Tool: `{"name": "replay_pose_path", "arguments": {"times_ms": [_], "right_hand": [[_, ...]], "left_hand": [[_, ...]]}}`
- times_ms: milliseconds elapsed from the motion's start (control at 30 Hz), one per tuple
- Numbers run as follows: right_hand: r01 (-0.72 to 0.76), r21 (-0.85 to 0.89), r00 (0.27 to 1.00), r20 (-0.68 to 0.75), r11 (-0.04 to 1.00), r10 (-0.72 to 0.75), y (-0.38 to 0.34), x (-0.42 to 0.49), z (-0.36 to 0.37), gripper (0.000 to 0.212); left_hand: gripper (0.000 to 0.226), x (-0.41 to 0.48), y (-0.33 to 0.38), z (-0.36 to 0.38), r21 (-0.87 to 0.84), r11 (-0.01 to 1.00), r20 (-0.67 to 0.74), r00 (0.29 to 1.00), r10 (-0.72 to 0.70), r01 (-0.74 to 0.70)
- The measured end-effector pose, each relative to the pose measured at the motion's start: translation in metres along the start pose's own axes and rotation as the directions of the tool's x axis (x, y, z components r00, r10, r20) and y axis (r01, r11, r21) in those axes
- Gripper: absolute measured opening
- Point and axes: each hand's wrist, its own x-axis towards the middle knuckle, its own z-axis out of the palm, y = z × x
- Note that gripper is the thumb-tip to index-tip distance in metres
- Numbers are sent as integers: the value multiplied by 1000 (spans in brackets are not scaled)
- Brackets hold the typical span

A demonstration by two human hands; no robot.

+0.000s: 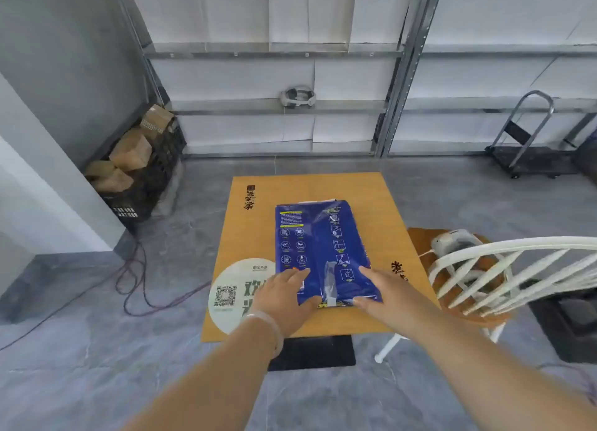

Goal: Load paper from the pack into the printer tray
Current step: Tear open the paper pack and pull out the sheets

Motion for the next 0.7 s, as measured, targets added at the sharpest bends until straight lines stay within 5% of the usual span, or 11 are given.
{"name": "replay_pose_path", "arguments": {"times_ms": [200,400,700], "right_hand": [[-60,6,998,7,998,60,21,55,36,65],[5,-88,998,-61,996,-10,38,109,55,59],[54,-182,986,-146,982,-81,51,157,78,51]], "left_hand": [[66,51,-17,42,105,994,9,1000,16,-16],[73,80,-31,84,129,992,-135,991,11,6],[50,90,-46,108,216,976,-265,964,28,31]]}}
